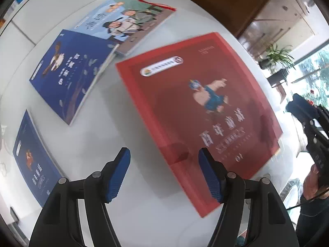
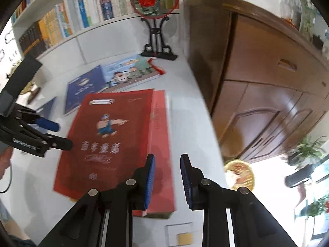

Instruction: Organize books

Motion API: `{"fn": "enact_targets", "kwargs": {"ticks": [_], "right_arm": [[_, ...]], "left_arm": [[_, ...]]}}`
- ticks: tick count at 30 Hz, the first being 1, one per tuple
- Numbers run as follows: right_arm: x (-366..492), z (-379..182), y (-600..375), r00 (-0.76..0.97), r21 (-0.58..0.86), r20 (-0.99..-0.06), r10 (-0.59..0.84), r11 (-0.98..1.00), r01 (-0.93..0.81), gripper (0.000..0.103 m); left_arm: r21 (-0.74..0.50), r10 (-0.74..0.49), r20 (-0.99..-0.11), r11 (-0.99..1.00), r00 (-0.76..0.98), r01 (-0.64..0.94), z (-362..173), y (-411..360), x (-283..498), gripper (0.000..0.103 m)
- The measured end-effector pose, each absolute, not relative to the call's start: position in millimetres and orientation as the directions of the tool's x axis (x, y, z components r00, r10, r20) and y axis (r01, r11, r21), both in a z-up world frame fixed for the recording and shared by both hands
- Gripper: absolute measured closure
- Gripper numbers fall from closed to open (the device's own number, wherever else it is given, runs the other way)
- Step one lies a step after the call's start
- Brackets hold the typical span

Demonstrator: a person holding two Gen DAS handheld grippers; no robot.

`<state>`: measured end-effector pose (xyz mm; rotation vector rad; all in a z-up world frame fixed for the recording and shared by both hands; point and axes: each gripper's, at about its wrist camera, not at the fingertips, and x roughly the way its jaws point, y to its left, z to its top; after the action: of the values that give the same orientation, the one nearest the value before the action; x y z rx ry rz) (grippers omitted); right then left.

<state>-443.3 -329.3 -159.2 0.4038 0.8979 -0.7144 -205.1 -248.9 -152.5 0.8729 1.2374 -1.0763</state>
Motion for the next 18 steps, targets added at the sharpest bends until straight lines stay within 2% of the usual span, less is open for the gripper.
{"fn": "enact_targets", "kwargs": {"ticks": [5, 7, 13, 18], "right_arm": [[-429.9, -171.7, -354.0, 0.354, -0.011, -0.852, -0.386, 0.689, 0.724, 0.078], [-422.8, -179.5, -363.7, 0.332, -0.02, -0.866, -0.374, 0.689, 0.725, 0.078], [-414.0, -188.7, -378.9, 0.327, 0.002, -0.882, -0.339, 0.691, 0.723, 0.078], [-408.8, -197.2, -386.0, 0.307, 0.013, -0.903, -0.302, 0.694, 0.72, 0.078]], "left_arm": [[0.005, -0.144, -0.988, 0.339, 0.057, 0.941, -157.4, -238.2, -186.2, 0.035], [-0.027, -0.151, -0.988, 0.371, 0.031, 0.928, -161.3, -232.0, -175.4, 0.031], [-0.047, -0.177, -0.984, 0.419, 0.031, 0.907, -160.6, -222.0, -158.9, 0.033], [0.068, -0.093, -0.989, 0.397, 0.114, 0.915, -178.9, -227.2, -166.5, 0.033]]}}
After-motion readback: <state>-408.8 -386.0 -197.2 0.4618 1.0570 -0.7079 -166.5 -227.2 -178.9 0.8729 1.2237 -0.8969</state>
